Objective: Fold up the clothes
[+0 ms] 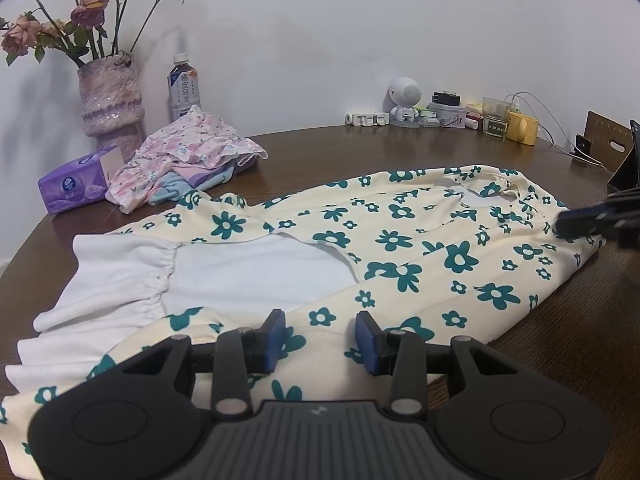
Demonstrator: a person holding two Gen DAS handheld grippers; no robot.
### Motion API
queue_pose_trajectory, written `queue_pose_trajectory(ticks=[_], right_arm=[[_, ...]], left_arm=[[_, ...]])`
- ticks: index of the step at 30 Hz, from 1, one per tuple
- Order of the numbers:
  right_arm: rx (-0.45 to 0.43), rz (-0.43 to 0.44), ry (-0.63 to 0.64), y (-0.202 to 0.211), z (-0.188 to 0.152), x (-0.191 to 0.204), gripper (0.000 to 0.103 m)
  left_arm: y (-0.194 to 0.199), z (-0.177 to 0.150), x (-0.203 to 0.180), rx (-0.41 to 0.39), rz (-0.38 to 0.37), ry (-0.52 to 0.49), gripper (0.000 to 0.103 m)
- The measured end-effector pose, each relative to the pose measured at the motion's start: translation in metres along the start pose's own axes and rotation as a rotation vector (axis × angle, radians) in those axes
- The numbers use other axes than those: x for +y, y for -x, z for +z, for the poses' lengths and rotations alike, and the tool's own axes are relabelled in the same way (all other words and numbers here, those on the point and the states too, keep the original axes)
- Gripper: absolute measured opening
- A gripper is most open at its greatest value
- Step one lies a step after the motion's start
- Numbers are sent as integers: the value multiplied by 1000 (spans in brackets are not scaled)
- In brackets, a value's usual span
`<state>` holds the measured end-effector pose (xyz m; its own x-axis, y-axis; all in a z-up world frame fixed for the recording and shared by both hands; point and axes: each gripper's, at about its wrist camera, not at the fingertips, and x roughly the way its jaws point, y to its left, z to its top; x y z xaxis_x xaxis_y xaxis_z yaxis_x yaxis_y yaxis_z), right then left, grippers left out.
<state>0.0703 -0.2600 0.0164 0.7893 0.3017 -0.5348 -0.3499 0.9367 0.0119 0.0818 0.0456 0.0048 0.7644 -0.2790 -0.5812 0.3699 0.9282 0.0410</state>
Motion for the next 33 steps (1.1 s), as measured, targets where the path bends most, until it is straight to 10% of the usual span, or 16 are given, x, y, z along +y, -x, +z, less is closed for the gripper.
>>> queue_pose_trajectory(ticks=[17, 25, 33], right_arm=[[64, -33, 64, -42, 2, 35, 34], [78, -60, 14, -44, 2, 24, 68], [79, -56, 3, -44, 1, 23, 70]], left_arm=[[1, 0, 3, -4, -10, 12, 38], [1, 0, 1, -3, -8, 6, 38], [1, 0, 1, -4, -8, 7, 38]])
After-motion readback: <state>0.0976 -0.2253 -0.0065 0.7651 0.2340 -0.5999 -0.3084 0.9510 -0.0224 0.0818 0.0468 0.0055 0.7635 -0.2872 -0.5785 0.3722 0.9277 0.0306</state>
